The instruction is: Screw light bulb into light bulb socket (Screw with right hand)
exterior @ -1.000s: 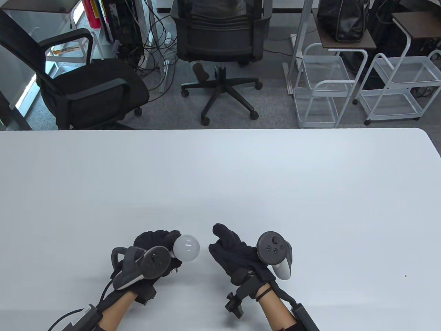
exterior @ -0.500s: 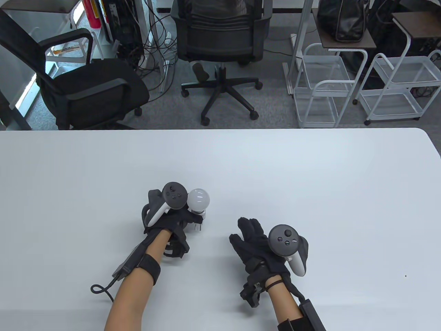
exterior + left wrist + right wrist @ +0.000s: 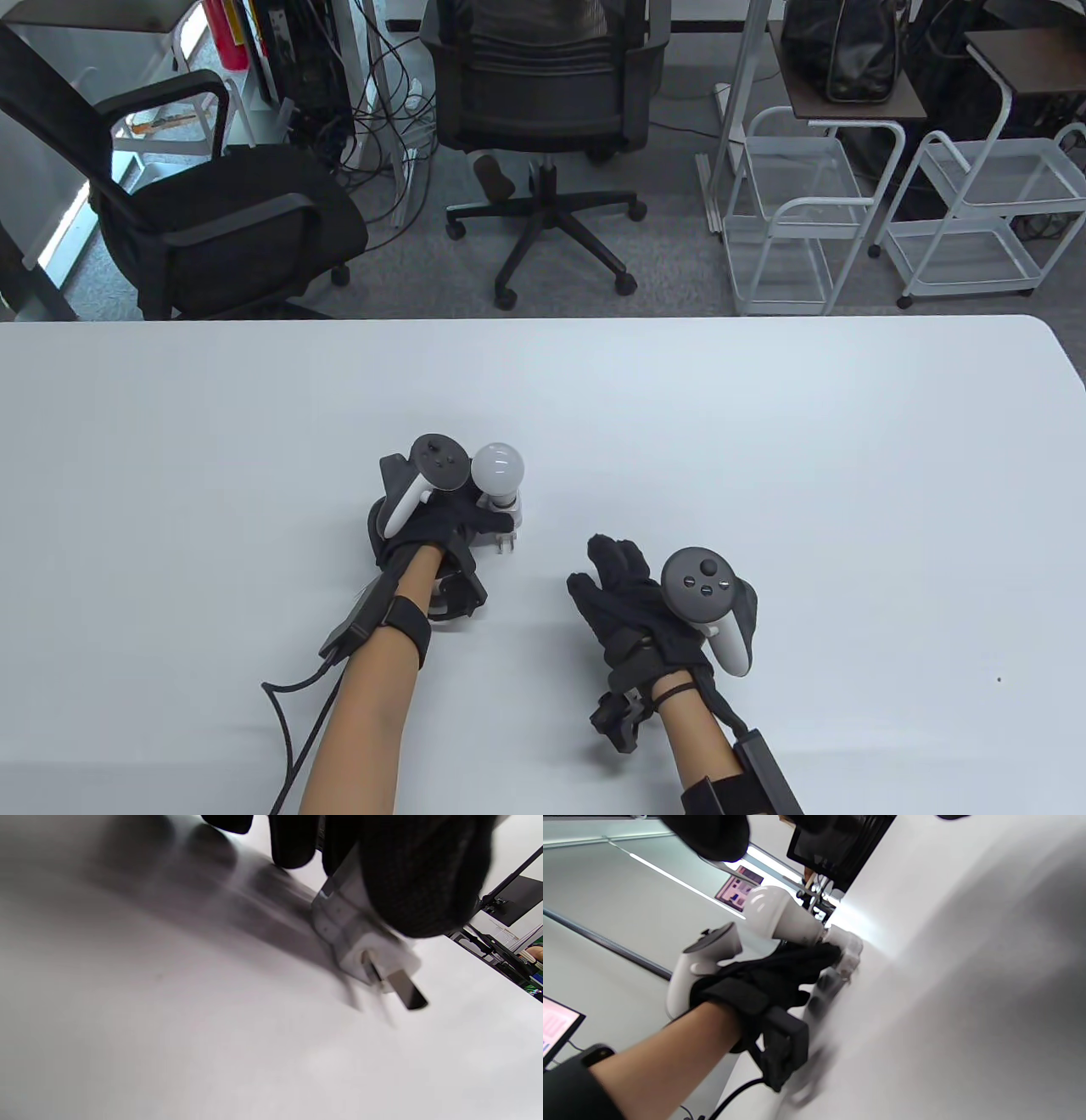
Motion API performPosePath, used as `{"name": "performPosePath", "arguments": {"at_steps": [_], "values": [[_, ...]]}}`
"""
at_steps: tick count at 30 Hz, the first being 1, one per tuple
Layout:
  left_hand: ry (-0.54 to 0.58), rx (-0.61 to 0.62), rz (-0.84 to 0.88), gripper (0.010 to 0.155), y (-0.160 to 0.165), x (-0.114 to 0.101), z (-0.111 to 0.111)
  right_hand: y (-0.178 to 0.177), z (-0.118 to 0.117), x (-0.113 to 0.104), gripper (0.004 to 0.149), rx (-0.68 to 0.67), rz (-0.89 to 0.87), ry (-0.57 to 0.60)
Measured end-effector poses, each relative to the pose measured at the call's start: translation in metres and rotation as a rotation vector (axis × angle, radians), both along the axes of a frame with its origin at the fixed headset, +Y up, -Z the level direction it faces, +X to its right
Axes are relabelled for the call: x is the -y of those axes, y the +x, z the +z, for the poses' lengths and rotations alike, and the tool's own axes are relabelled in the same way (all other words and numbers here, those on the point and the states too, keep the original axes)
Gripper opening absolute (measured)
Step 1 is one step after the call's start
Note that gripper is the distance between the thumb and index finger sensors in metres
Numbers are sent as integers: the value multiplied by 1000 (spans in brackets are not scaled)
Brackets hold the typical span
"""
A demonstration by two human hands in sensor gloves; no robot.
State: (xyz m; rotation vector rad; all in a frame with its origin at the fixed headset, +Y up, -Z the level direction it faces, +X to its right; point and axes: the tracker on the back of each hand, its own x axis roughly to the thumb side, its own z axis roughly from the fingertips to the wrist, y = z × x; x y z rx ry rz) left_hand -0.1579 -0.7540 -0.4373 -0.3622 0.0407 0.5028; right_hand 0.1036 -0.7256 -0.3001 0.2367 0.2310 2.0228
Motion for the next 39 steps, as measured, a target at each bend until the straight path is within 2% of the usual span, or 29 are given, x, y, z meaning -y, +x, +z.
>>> {"name": "performPosePath", "arguments": {"at_steps": [2,5,8,10,13,17,22,26,33,39], "values": [[37,26,13,92,-6,-4,3,0,0,0,63,-4,8,-2],[86,81,69,87,-20,-14,12,-1,1,-1,63,-5,35,14],[185,132,70,89,-37,-30,29,-3,2,-5,64,0,87,60],[239,153,28,88,-49,-42,45,-6,5,-10,65,-2,139,97],[262,176,-11,89,-64,-58,70,-9,9,-18,65,-18,217,154],[357,254,-115,89,-75,-70,105,-15,14,-28,63,-76,311,224],[408,363,-221,89,-78,-69,141,-29,23,-43,64,-158,457,300],[435,393,-166,88,-78,-63,157,-37,27,-46,64,-186,470,327],[462,461,-206,88,-74,-53,166,-45,27,-41,62,-210,557,325],[470,485,-212,87,-69,-53,168,-47,26,-37,61,-211,492,305]]}}
